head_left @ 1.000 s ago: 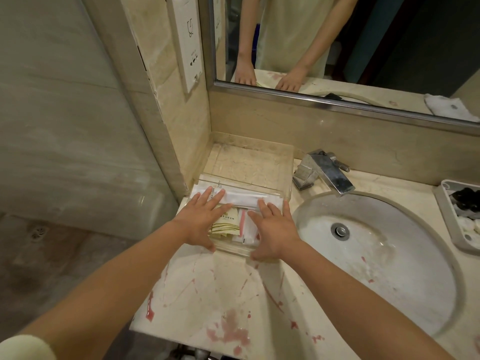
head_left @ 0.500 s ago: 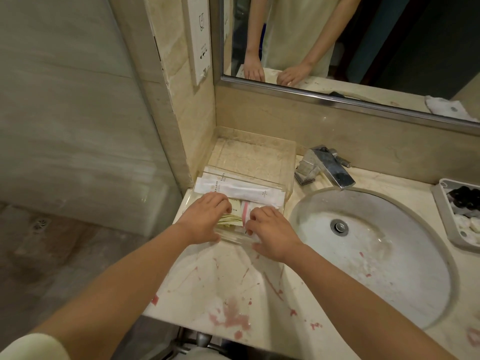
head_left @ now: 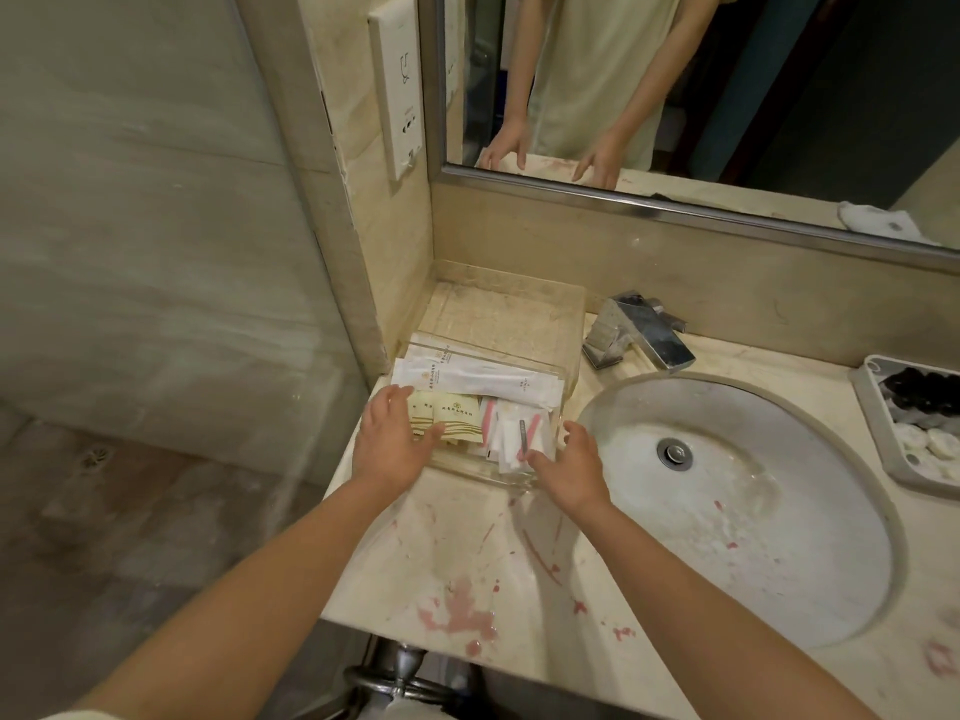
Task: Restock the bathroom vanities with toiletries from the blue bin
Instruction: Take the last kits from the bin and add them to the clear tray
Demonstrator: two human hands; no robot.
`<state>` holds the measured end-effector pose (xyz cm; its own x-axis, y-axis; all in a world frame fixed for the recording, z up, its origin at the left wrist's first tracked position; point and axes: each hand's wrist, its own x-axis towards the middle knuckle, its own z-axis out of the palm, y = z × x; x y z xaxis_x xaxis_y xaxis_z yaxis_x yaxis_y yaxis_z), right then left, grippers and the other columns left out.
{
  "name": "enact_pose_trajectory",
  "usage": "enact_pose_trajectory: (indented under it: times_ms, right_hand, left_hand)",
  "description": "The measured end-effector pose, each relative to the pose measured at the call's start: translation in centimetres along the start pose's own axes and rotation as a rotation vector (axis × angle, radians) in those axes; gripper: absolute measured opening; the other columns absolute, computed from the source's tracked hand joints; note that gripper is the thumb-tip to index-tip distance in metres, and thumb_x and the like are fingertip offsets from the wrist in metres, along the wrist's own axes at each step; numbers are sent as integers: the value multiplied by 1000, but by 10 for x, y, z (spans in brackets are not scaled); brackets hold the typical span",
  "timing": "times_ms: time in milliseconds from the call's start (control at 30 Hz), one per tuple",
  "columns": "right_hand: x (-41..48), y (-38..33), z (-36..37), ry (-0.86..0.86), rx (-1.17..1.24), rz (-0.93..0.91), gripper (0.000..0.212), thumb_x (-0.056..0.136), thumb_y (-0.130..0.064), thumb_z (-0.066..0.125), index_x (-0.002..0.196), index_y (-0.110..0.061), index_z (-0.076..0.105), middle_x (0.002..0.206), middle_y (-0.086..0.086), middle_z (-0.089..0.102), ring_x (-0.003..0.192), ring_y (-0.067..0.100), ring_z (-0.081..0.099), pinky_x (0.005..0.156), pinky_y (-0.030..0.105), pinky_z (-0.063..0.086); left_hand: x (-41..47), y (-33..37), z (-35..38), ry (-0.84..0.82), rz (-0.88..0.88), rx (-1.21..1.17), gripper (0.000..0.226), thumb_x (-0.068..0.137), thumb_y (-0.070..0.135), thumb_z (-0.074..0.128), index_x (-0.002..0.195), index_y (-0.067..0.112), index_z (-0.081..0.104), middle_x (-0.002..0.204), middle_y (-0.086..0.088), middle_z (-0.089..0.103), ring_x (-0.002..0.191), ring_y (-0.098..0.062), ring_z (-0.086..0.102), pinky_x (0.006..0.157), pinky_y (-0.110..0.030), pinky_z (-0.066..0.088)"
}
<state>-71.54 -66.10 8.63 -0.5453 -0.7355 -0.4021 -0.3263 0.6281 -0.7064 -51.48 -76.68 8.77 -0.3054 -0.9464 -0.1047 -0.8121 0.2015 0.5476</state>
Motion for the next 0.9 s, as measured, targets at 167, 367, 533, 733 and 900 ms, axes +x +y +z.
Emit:
enact_pose_trajectory:
  times_ms: [167, 367, 533, 733, 900]
  right_hand:
    - [-4, -1, 8, -84, 168, 157, 57, 94, -22, 52, 146, -7, 33, 144, 13, 44, 123, 29, 52, 99, 38, 47]
    - [-5, -3, 10, -103, 400, 258, 42, 91, -9, 42, 131, -20, 45, 115, -3, 58, 102, 24, 60, 82, 36, 52]
    - [-2, -4, 8, -116, 625, 327, 44, 87, 5, 39, 124, -11, 57, 111, 8, 65, 83, 26, 61, 71, 37, 50]
    - [1, -4, 6, -13, 684, 323, 55, 89, 7, 42, 139, -14, 52, 126, 6, 62, 99, 30, 67, 89, 46, 56]
    - [1, -11, 2, 45, 721, 306, 54, 85, 13, 44, 127, -16, 61, 103, -3, 67, 87, 24, 67, 72, 32, 58]
  left_hand:
    - [-1, -6, 4, -51, -120, -47, 74, 96, 42, 51, 152, 10, 15, 160, -13, 10, 148, -29, 5, 118, -45, 17]
    - [8, -12, 6, -34, -253, -199, 62, 99, 23, 50, 150, 4, 21, 155, -15, 25, 142, -31, 28, 113, -46, 30]
    - [18, -18, 3, -32, -302, -277, 44, 92, 3, 50, 135, 5, 39, 141, -17, 36, 107, -34, 55, 93, -39, 47]
    - [22, -16, 5, 14, -281, -312, 41, 86, -4, 47, 125, 10, 46, 136, -15, 32, 72, -11, 47, 78, -28, 41]
    - [30, -16, 3, 6, -349, -377, 71, 90, -1, 54, 152, 7, 20, 150, -14, 21, 114, -30, 52, 92, -30, 41]
